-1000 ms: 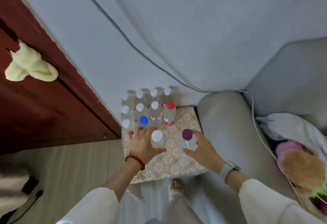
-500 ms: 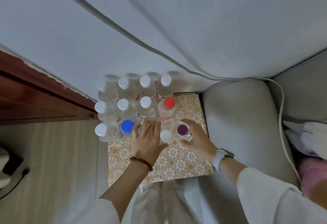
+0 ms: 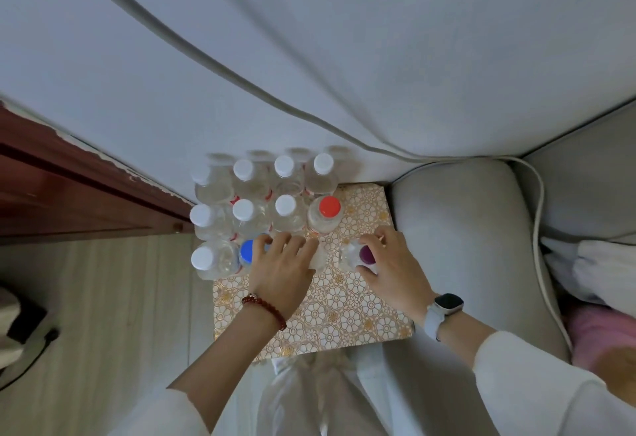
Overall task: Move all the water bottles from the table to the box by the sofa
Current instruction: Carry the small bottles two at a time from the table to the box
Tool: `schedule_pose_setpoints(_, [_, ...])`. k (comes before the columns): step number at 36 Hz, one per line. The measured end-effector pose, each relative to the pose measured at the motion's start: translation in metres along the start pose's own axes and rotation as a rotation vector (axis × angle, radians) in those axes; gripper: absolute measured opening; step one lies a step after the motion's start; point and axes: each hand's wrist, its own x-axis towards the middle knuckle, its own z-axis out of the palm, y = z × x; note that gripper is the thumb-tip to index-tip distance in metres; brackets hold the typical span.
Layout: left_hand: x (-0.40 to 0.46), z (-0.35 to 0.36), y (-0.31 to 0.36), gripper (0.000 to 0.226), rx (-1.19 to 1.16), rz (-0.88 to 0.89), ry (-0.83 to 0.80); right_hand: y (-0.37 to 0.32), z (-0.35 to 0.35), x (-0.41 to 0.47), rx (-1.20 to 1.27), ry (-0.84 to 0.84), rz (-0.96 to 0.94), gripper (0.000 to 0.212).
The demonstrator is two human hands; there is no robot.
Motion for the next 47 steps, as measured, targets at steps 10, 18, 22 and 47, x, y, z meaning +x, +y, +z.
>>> schedule_pose_setpoints(10, [-0.005, -0.008, -0.021, 0.044, 0.019, -0.067, -0.056, -0.022, 0.004, 0.007, 0.164, -0.029, -0.024, 0.026])
schedule_pose_setpoints(18, [0.000, -0.001, -0.017, 0.040, 0.012, -0.136, -0.045, -0.049, 0.016, 0.029, 0.206, -0.002, -0.031, 0.030])
schedule_pose_setpoints(22, [0.001, 0.002, -0.010, 0.039, 0.033, -0.178, -0.077, -0.049, 0.020, 0.030, 0.235, 0.022, -0.017, 0.030])
schedule_pose_setpoints(47, [-0.073, -0.112, -0.059, 0.046, -0.354, -0.687, 0.086, -0.172, -0.066, 0.013, 0.378, -0.077, -0.225, 0.023])
